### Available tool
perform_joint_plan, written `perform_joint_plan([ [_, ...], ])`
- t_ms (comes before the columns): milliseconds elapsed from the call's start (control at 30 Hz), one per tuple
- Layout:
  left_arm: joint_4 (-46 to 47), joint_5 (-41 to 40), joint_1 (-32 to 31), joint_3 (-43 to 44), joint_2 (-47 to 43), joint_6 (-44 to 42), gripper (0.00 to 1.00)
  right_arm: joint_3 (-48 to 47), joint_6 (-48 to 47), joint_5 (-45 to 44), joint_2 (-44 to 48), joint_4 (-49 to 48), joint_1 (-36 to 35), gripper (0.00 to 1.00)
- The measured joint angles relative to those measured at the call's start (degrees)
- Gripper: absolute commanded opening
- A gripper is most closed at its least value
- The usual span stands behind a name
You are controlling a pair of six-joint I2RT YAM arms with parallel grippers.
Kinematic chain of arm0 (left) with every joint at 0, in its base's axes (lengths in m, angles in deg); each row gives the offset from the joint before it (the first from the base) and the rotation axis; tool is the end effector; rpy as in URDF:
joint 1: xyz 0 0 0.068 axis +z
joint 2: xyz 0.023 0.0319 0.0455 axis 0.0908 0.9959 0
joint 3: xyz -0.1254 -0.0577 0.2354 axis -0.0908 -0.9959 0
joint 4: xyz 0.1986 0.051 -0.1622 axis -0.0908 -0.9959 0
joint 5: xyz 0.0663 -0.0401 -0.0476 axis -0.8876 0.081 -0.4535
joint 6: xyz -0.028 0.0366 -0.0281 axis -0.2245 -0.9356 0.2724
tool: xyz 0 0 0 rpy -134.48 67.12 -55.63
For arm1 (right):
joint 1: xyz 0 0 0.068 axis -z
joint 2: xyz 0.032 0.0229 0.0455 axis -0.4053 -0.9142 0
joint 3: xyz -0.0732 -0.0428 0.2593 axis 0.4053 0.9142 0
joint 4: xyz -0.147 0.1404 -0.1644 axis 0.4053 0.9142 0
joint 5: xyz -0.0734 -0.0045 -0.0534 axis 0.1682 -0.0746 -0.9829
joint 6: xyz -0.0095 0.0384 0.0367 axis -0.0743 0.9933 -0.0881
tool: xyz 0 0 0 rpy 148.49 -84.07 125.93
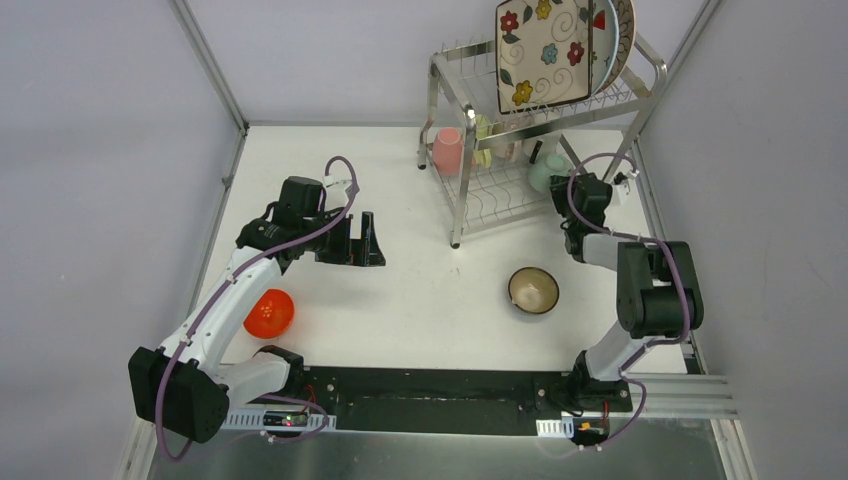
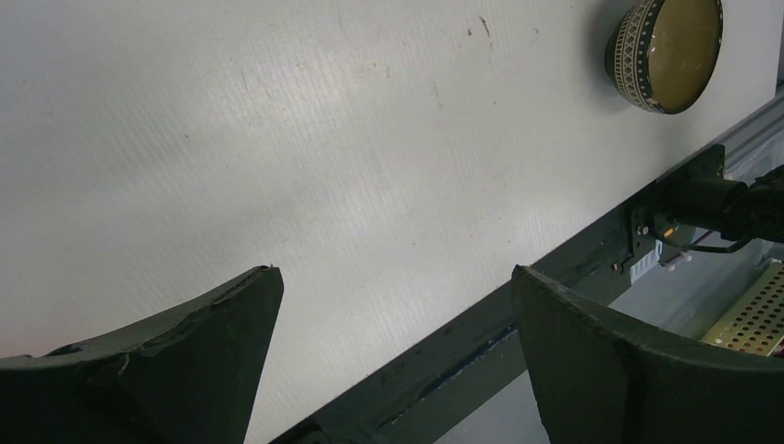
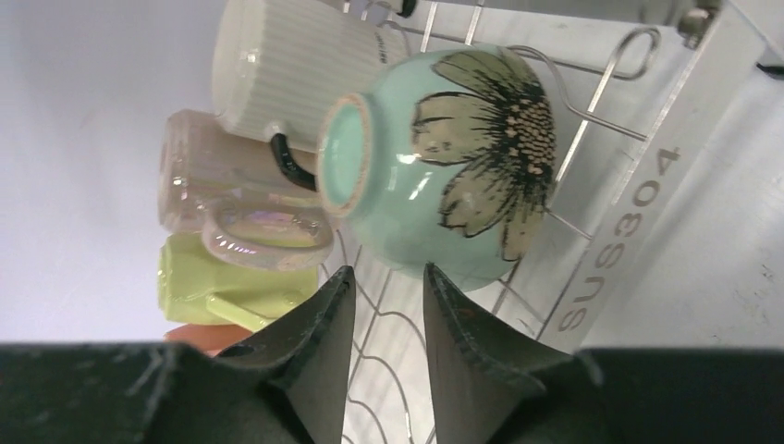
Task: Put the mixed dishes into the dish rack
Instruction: Move the bowl to the dish rack, then pick up the bowl from the center of the board.
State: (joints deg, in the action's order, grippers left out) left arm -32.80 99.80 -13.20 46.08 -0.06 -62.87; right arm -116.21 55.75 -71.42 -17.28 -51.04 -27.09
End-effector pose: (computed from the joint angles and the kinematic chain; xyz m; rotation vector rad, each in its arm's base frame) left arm 0.2027 -0.0849 0.2951 0.2804 2.4713 -0.8486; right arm 0.3444 0.0129 0.1760 1.0609 1.6369 0.5980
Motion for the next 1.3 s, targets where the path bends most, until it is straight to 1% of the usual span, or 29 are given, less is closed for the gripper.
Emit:
perform_joint_plan([
  [133, 0.0, -0.7, 0.0, 0.0, 0.0, 0.0, 0.99, 0.0, -3.5, 1.7, 4.6, 3.0, 0.0, 0.44],
  [233, 0.0, -2.4, 0.0, 0.0, -0.1, 0.0, 0.99, 0.0, -7.1, 3.0, 9.9, 7.1, 0.0, 0.45],
  [333, -0.1, -4.5, 0.0, 0.0, -0.6, 0.0, 0.99, 0.0, -11.7, 4.3, 17.0, 13.6, 0.0, 0.48],
  [467, -0.1, -6.3, 0.0, 0.0, -2.1, 0.0, 0.99, 0.0, -18.8, 5.1, 25.8, 24.3, 0.0, 0.6],
  [567, -0.4, -6.8, 0.0, 0.0, -2.7, 0.0, 0.99, 0.1, -24.0, 6.3, 32.0, 34.3, 0.0, 0.62],
  [633, -0.7, -6.8, 0.0, 0.0, -2.7, 0.0, 0.99, 0.1, -26.3, 8.0, 34.9, 39.9, 0.0, 0.62],
  [733, -1.2, -6.1, 0.0, 0.0, -2.8, -0.1, 0.96, 1.1, -28.3, 11.5, 38.7, 48.0, -0.1, 0.61],
  [900, -1.2, -2.7, 0.0, 0.0, -2.8, -0.4, 0.93, 5.1, -28.5, 15.8, 44.2, 60.6, -1.8, 0.61],
  [1000, -1.2, -0.9, 0.0, 0.0, -2.8, -0.4, 0.92, 5.7, -28.5, 17.1, 46.1, 67.7, -2.8, 0.63],
  [1133, -1.2, 1.0, 0.0, 0.0, -2.8, -0.4, 0.91, 5.7, -29.3, 18.0, 47.2, 72.7, -3.1, 0.63],
  [1233, -1.1, 1.5, 0.0, 0.0, -2.8, -0.4, 0.91, 5.7, -29.7, 17.9, 47.1, 74.8, -3.1, 0.57],
  [1300, -1.1, 1.5, 0.0, 0.0, -2.8, -0.4, 0.91, 5.7, -30.1, 17.4, 46.7, 75.8, -3.1, 0.55],
])
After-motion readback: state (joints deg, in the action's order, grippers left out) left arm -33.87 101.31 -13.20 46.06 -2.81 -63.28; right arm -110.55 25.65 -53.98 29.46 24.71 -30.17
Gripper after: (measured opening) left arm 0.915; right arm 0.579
